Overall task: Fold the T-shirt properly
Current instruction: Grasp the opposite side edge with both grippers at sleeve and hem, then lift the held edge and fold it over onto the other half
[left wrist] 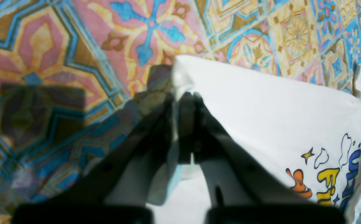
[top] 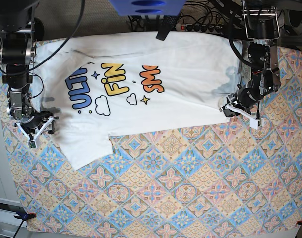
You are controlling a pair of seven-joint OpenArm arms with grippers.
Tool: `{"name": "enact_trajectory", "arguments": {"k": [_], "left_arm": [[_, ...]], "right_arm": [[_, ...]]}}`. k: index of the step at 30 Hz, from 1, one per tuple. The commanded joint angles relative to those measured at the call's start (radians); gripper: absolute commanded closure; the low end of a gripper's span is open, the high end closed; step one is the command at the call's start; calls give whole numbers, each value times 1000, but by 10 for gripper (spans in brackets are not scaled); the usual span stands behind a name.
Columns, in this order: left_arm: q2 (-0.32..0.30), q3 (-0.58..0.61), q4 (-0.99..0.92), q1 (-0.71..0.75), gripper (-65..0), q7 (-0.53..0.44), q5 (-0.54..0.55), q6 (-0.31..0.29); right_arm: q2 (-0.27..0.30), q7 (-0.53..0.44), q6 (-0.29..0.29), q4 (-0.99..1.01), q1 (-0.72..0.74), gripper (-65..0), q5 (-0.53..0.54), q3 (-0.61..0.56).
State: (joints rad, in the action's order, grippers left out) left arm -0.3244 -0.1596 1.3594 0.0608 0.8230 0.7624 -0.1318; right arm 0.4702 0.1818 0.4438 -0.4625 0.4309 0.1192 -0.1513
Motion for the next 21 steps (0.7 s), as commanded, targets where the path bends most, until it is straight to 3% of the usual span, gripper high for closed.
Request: {"name": "enact_trajectory", "arguments": {"k": [1, 6, 8, 11, 14, 21], "left_arm": [[-11, -5, 15, -14, 0, -15, 6, -6], [-8, -2, 15, -16, 0, -15, 6, -6], [-8, -2, 15, -16, 0, -15, 6, -6], [-8, -4, 15, -16, 0, -15, 6, -6], [-8, -1, 15, -16, 0, -15, 6, -6], [-6, 1, 15, -16, 0, -17, 6, -6]], "right_arm": [[19, 9, 6, -23, 15, -307, -6, -8], [19, 11, 17, -49, -2, -307, -5, -49], [19, 11, 74, -49, -2, -302, -5, -58], [19, 11, 174, -46, -2, -235, -5, -54], [19, 11, 227, -46, -2, -153, -3, -54], [19, 3, 243, -46, 1, -51, -2, -44]]}}
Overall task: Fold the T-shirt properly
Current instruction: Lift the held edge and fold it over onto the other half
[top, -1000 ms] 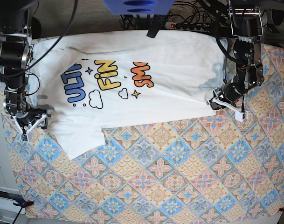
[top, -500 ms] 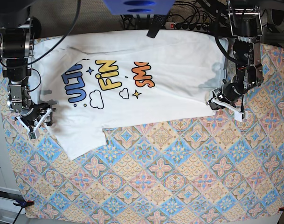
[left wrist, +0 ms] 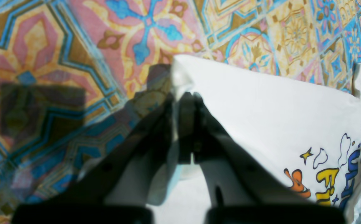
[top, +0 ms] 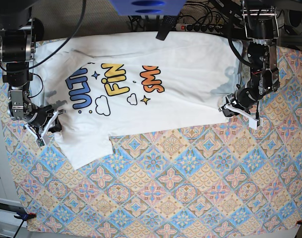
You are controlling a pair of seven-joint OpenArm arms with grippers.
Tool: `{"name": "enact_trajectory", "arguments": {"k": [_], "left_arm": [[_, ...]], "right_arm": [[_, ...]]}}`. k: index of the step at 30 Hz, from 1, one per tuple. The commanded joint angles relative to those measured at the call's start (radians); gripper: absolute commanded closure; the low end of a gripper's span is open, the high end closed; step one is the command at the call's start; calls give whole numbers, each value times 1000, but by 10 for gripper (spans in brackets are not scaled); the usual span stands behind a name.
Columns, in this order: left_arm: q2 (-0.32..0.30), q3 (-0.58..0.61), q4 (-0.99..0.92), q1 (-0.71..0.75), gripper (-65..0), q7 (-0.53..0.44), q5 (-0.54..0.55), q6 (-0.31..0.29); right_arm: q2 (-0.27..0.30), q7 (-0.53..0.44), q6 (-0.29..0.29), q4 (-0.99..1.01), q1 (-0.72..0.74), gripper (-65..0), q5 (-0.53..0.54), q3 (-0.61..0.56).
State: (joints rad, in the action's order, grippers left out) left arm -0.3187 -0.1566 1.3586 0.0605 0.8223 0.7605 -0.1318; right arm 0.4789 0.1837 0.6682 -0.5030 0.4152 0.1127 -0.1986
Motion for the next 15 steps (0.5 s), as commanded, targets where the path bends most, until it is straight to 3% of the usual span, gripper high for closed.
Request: {"name": "enact_trajectory", "arguments": {"k": [1, 3, 9, 15], "left_arm": [[-12, -2, 15, -15, 0, -18, 7, -6], [-12, -1, 15, -15, 0, -18, 7, -6], [-12, -2, 15, -14, 0, -19, 12, -6], [-12, -8, 22, 0, 0, -21, 14, -6]], "right_arm": [[10, 1, 18, -7, 17, -33, 5, 23], [10, 6, 18, -12, 17, -1, 3, 78], [10, 12, 30, -15, 15, -5, 3, 192], [14, 124, 30, -171, -35, -5, 3, 296]]}}
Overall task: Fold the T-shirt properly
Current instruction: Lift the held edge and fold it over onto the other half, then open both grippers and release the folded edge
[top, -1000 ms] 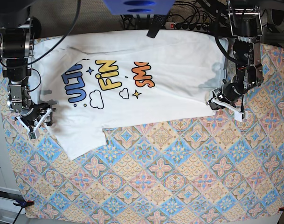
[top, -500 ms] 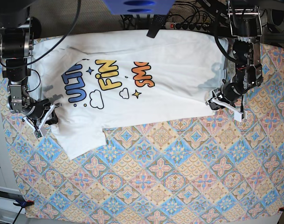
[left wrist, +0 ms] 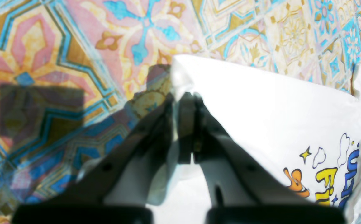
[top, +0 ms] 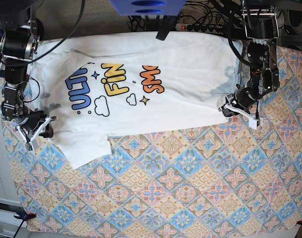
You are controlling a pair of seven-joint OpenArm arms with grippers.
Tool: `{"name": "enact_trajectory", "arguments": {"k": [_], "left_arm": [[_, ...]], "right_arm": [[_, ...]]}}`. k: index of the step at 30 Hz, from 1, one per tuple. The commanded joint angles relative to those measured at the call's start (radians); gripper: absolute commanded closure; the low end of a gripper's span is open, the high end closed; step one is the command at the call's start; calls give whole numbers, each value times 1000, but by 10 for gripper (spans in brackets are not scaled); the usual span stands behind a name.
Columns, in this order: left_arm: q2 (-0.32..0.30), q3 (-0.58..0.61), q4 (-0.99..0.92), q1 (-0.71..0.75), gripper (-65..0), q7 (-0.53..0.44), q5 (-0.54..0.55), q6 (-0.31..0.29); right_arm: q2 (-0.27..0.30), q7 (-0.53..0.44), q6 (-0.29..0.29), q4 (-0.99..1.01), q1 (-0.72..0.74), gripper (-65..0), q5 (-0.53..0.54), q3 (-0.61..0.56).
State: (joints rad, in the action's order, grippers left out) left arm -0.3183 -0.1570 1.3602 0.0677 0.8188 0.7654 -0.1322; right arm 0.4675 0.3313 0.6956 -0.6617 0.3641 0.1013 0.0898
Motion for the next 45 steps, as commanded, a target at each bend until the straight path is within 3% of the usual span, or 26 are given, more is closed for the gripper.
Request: {"name": "enact_trajectory", "arguments": {"k": [1, 6, 15, 23, 32, 45], "left_arm": [[-12, -8, 20, -7, 0, -17, 9, -5], [-12, -8, 23, 19, 0, -19, 9, -5], [-20, -8, 166, 111, 0, -19, 7, -5], [-22, -39, 276, 241, 0, -17, 4, -5], [-38, -57, 299, 344, 0, -16, 3, -5], [-40, -51, 295, 396, 0, -9, -10, -5]], "right_arm": [[26, 1, 3, -57, -15, -5, 15, 32], [26, 114, 3, -320, -142, -4, 15, 117], [26, 136, 3, -522, -336, -4, 15, 187], [26, 134, 3, -597, -460, -4, 15, 258], [26, 130, 3, -602, -511, -3, 15, 258], [26, 128, 3, -602, -581, -3, 15, 258]]}}
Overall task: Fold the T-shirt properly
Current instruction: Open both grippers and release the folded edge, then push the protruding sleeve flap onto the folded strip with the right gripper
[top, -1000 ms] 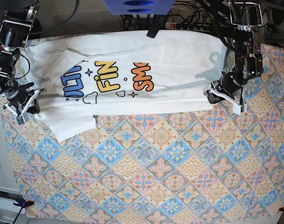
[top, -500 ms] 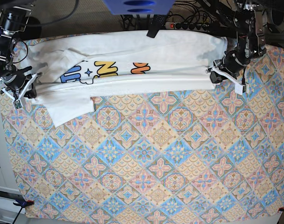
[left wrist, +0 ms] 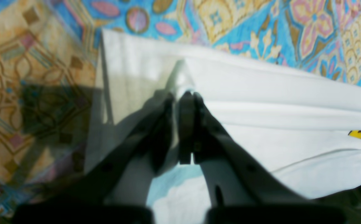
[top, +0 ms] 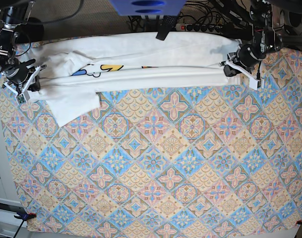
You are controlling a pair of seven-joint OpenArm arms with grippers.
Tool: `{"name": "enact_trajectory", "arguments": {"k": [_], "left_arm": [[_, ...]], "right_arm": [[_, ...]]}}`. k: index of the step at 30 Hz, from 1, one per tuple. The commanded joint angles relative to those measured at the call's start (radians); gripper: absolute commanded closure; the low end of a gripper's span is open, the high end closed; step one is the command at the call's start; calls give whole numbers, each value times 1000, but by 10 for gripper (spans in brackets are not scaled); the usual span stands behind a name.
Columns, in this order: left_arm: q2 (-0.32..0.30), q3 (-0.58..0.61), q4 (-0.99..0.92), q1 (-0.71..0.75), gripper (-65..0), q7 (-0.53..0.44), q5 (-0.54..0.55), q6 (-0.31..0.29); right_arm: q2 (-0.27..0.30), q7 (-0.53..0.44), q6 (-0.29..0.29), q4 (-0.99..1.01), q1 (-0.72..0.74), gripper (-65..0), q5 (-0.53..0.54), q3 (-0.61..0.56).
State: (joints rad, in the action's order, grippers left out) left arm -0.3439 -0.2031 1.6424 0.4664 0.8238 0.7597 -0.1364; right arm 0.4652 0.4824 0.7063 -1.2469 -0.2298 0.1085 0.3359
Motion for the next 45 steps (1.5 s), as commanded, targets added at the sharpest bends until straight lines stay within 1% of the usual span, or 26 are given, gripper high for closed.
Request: {"name": "enact_trajectory", "arguments": {"k": [1, 4, 6, 8, 9, 11, 14, 16, 17, 19, 21, 25, 27, 32, 34, 35, 39, 42, 45], "left_arm": [[-14, -3, 12, -2, 0, -14, -16, -1], [-10, 8, 9, -7, 0, -14, -88, -1], [-10, 41, -15, -11, 0, -14, -134, -1], [-10, 55, -40, -31, 0, -14, -161, -1], [-10, 58, -51, -38, -14, -14, -165, -1], [-10, 58, -60, -39, -77, -14, -162, -1], [-10, 55, -60, -39, -203, -14, -161, 1], [-10, 54, -60, -39, -264, -14, -159, 1], [-10, 52, -58, -41, -281, -14, -159, 1], [-10, 52, -54, -42, -284, -14, -150, 1], [-10, 46, -52, -45, -280, -17, -105, 1], [-10, -23, -52, -45, -281, -16, -15, 1], [-10, -43, -52, -45, -281, -16, 31, 1], [-10, -63, -47, -47, -281, -16, 99, 1], [-10, -63, -47, -47, -281, -16, 128, 1], [-10, -63, -47, -47, -281, -16, 142, 1], [-8, -63, -47, -47, -287, -16, 195, 1], [-7, -63, -47, -59, -288, -16, 223, 1], [-7, -63, -47, -61, -288, -21, 261, 1]], "right_arm": [[28, -23, -8, -17, 13, -3, 7, 12], [27, -18, -8, -17, 13, -2, 3, 4], [25, -15, -8, -15, 13, -5, 1, 2], [25, -14, -8, -15, 10, -7, 0, 2], [25, -14, -8, -15, 4, -8, 0, 2], [25, -14, -8, -15, -9, -33, 0, 2], [25, -14, -8, -15, -9, -114, 0, 2], [25, -14, -8, -15, -9, -169, 0, 12], [25, -14, -8, -17, -9, -189, 0, 13], [25, -14, -8, -17, -6, -200, 1, 21], [25, -14, -8, -23, -3, -200, 1, 64], [25, -14, -8, -78, -6, -203, 1, 122], [23, -14, -8, -118, 0, -203, 1, 128], [23, -12, -8, -187, 2, -203, 1, 128], [22, 12, -8, -201, 2, -203, 1, 121], [20, 32, -8, -201, 8, -203, 1, 105], [2, 105, -8, -195, 139, -204, 1, -30], [2, 121, -8, -173, 206, -206, 1, -114], [2, 126, -8, -113, 240, -241, 1, -171]]}}
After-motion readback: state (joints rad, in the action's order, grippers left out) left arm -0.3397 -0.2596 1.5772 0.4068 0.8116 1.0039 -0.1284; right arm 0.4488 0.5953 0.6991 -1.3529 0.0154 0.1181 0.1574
